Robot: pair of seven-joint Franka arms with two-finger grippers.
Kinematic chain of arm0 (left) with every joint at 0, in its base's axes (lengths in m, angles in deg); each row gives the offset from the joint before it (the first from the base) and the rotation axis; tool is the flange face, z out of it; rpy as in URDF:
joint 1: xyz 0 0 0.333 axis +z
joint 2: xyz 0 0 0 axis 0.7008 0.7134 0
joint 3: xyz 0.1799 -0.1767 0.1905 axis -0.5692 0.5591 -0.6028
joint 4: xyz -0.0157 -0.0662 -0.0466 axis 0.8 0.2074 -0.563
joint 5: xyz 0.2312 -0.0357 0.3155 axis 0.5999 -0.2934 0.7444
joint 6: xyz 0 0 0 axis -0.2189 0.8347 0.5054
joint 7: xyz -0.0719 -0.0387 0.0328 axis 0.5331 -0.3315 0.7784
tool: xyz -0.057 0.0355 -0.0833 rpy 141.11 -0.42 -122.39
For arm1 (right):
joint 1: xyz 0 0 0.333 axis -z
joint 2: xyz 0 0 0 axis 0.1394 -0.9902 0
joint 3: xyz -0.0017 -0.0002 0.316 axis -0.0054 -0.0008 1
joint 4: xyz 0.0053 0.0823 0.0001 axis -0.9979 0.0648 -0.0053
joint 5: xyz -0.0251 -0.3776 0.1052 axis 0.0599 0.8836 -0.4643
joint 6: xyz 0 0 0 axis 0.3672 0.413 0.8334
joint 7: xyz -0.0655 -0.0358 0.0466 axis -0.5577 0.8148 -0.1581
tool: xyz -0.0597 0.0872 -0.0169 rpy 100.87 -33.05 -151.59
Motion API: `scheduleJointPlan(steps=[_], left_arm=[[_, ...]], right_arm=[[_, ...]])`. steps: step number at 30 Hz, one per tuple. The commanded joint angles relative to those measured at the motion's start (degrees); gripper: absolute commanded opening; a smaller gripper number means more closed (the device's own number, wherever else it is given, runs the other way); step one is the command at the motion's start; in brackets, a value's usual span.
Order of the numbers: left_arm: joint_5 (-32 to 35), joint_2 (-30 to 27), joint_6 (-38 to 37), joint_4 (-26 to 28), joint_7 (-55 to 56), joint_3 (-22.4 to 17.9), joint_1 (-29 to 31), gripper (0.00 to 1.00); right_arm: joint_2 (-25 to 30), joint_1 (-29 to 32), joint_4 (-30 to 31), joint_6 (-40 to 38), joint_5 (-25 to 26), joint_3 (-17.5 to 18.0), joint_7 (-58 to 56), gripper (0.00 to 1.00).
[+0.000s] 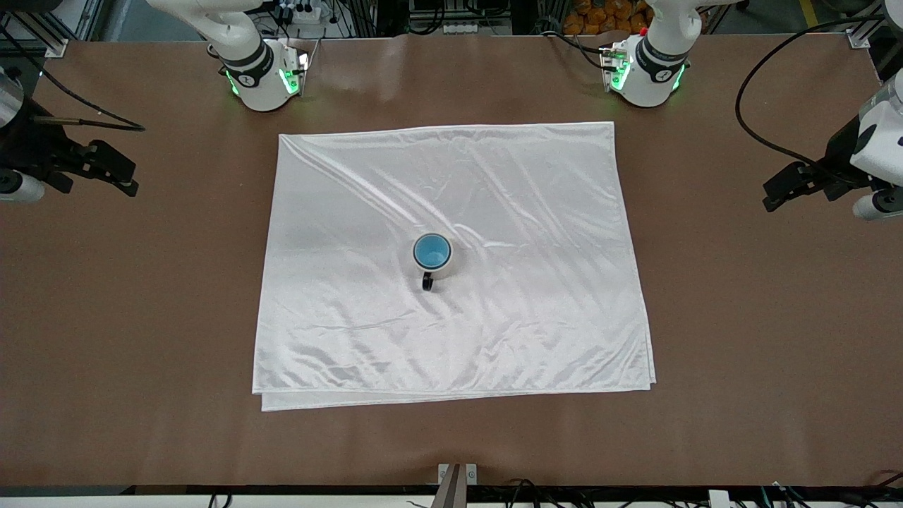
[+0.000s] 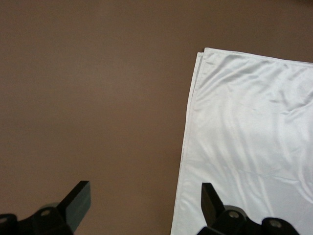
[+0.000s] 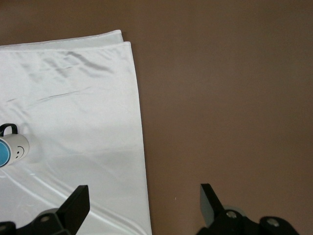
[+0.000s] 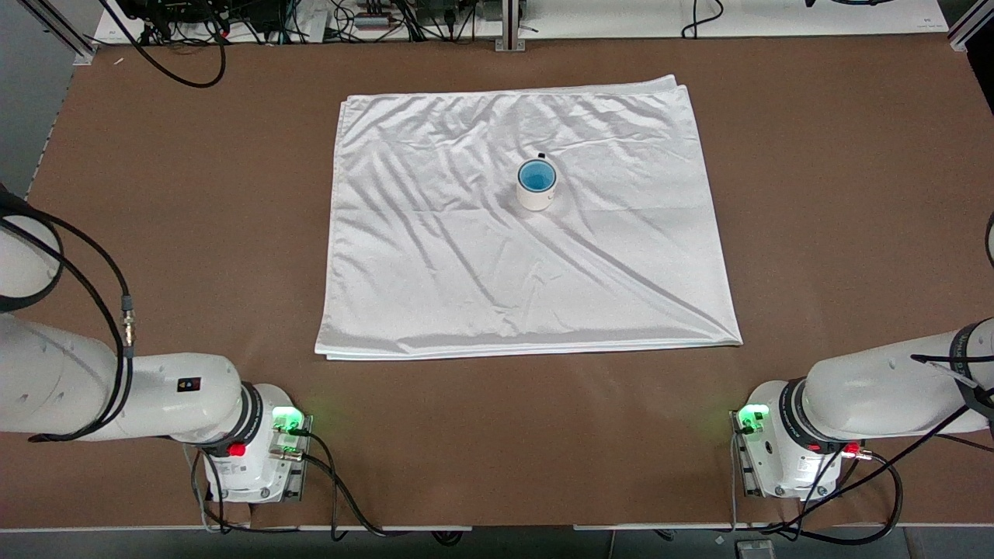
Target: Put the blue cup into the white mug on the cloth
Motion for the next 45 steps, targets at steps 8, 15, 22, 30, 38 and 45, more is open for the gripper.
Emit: scheduleJointPlan(steps=[8, 15, 22, 30, 38, 45], left_arm=[[-1.6, -2.01, 1.17, 1.61, -7.31, 0.39, 2.8, 1.0], [-1.68, -2.01, 1.17, 1.43, -6.97, 0.65, 2.71, 1.0], [-1.68, -2.01, 0.2, 0.47, -6.53, 1.44, 2.71, 1.0], [-1.68, -2.01, -0.33, 0.02, -6.53, 1.44, 0.86, 1.0], [-2.03, -2.01, -0.33, -0.15, -6.53, 1.44, 0.6, 1.0], [-2.12, -2.01, -0.33, -0.15, -6.53, 1.44, 0.6, 1.0]], right_arm=[[0.59, -1.92, -0.14, -2.12, 0.81, -1.31, 0.91, 1.0], [0.77, -2.54, -0.23, -1.94, 0.73, -2.1, 0.82, 1.0], [0.77, -1.31, -0.23, -1.94, 0.55, -1.58, 0.64, 1.0], [0.77, -1.31, -0.23, -1.85, 0.11, -1.58, 0.73, 1.0], [0.68, -1.4, -0.14, -0.8, -0.24, -1.58, 0.29, 1.0], [0.5, -1.4, -0.14, -0.45, -0.33, -1.58, -0.24, 1.0]])
